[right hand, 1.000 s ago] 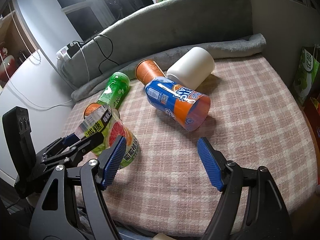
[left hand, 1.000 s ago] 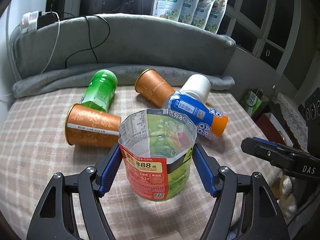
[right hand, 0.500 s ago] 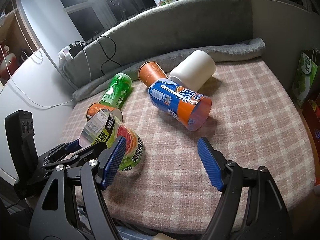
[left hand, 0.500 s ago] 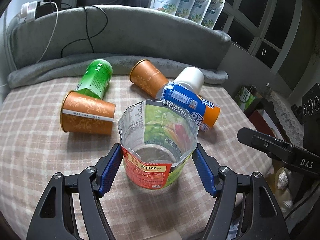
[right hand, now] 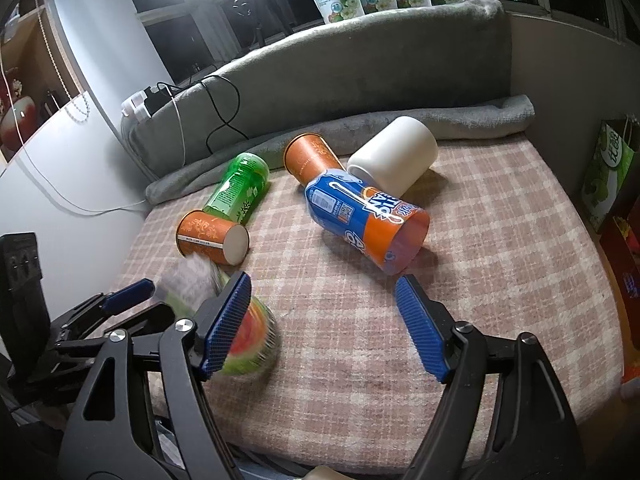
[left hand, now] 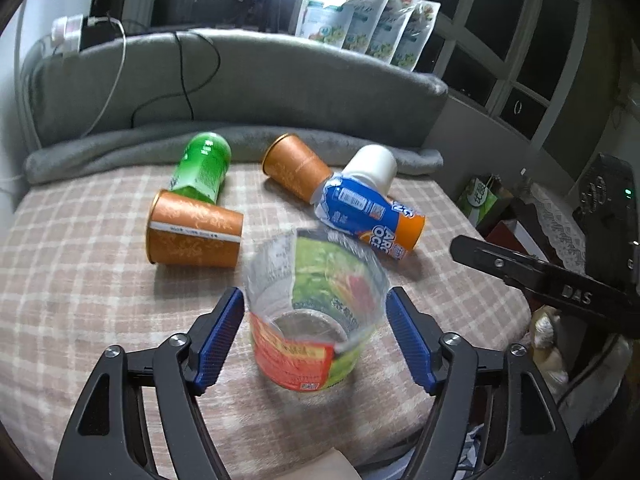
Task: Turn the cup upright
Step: 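Lower the upright printed cup onto the tablecloth with the left gripper, then open the left gripper and release the printed cup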
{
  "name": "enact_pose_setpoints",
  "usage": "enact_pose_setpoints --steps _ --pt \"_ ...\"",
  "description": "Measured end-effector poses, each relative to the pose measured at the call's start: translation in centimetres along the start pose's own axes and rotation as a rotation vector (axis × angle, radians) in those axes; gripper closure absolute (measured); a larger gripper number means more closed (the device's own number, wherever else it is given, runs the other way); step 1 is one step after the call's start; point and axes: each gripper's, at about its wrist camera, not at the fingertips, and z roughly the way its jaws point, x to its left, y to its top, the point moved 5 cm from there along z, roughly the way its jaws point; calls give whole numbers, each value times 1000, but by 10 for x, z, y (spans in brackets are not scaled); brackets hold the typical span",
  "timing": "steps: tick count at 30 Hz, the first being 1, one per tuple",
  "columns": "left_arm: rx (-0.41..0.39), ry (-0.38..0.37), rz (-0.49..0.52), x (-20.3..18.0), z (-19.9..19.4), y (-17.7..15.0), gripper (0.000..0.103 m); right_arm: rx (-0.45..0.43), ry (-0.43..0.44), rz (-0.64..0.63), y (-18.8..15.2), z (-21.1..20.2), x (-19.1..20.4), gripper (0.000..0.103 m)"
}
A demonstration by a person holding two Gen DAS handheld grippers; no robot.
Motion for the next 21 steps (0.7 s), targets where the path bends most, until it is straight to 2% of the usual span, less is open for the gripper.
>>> enact_pose_setpoints --steps 7,10,16,18,21 --pt "-45 3 -5 4 -18 5 28 -38 -11 -26 3 -5 7 20" --pt "-110 23 -11 8 -35 10 28 -84 -39 -42 7 -12 10 20" --pt "-276 134 11 18 -70 25 28 -179 -123 -89 12 -25 20 14" --pt "-329 180 24 20 -80 27 24 -212 -166 -119 13 -31 25 13" --pt "-388 233 38 22 -92 27 22 -271 -232 -162 13 -41 31 3"
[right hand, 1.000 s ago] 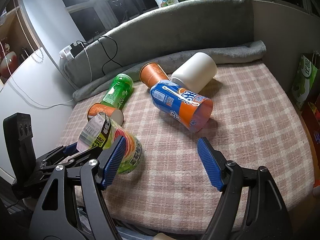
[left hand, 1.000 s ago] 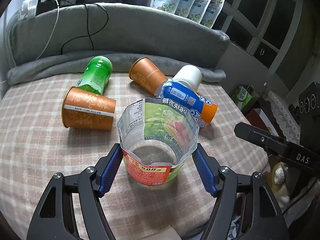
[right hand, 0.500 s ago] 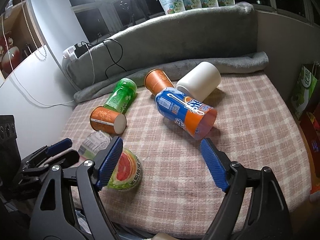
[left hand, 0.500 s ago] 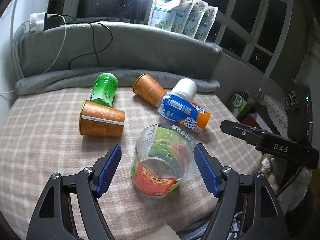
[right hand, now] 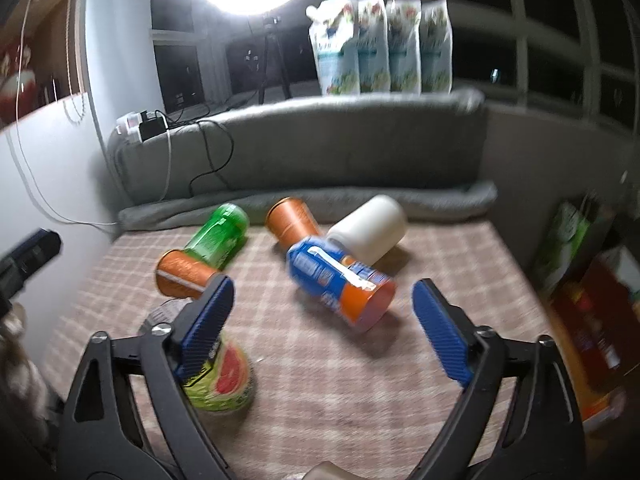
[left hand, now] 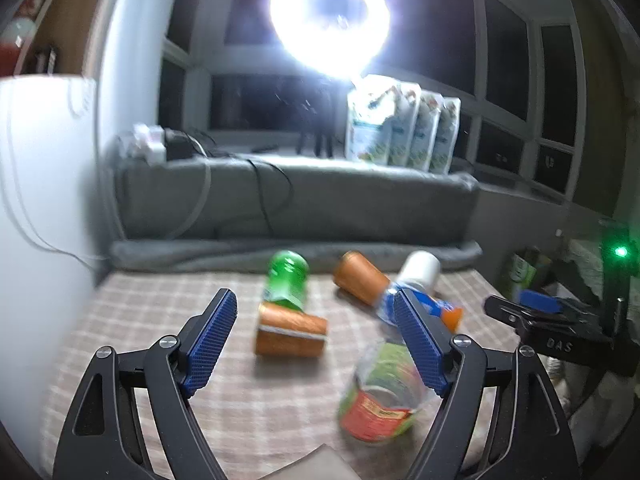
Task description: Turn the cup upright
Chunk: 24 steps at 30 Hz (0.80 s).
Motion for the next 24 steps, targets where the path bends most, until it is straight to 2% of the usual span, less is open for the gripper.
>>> enact_pose_setpoints --steps 7,12,24 --pt "-35 58 -21 12 -13 3 19 -84 -84 -39 7 -20 4 0" --pt "-44 86 -28 17 -18 4 19 -95 -93 -38 8 -26 4 0" --pt "-62 87 -59 20 -24 7 19 -103 -97 -37 9 -29 3 0"
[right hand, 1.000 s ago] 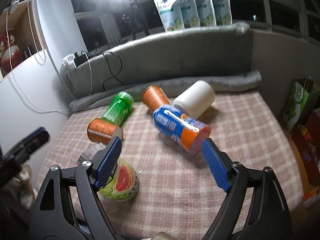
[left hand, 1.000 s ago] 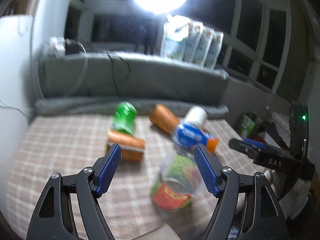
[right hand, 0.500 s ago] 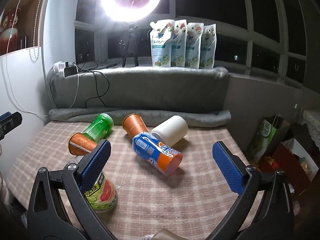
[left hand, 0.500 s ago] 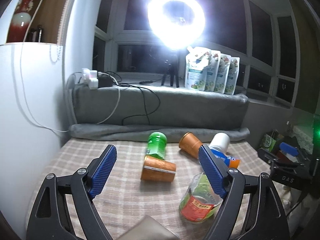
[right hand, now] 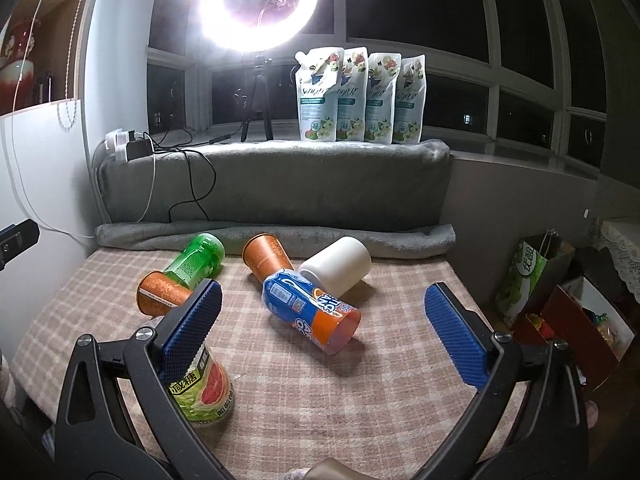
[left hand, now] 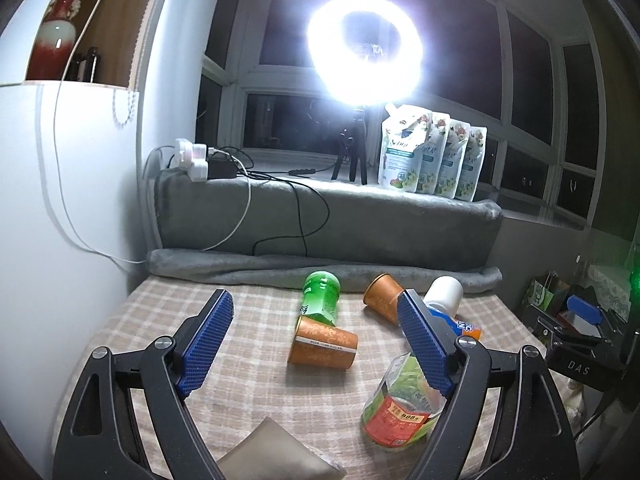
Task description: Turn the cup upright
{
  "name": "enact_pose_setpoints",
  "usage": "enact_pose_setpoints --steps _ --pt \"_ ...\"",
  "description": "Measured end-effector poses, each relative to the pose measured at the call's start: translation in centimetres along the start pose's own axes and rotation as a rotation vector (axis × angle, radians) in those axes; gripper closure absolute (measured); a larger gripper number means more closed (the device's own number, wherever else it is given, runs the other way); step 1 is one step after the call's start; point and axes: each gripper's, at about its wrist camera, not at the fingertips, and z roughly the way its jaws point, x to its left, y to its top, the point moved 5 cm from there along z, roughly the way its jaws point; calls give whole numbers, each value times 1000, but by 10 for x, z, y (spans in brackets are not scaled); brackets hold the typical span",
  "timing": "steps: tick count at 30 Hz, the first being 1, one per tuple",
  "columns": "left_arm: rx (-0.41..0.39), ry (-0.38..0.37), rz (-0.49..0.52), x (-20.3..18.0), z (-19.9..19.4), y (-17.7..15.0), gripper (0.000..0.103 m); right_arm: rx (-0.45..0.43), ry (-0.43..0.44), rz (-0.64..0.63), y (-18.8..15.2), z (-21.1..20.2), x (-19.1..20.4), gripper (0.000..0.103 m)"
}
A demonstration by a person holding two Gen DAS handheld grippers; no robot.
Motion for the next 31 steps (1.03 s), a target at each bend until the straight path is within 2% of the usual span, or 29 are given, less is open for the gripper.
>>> enact_pose_setpoints --steps 26,31 --pt "-9 1 6 -2 -2 3 19 0 -1 -4 2 -2 2 0" --pt "-13 -5 7 -2 -1 5 19 25 27 -14 -1 -1 6 0"
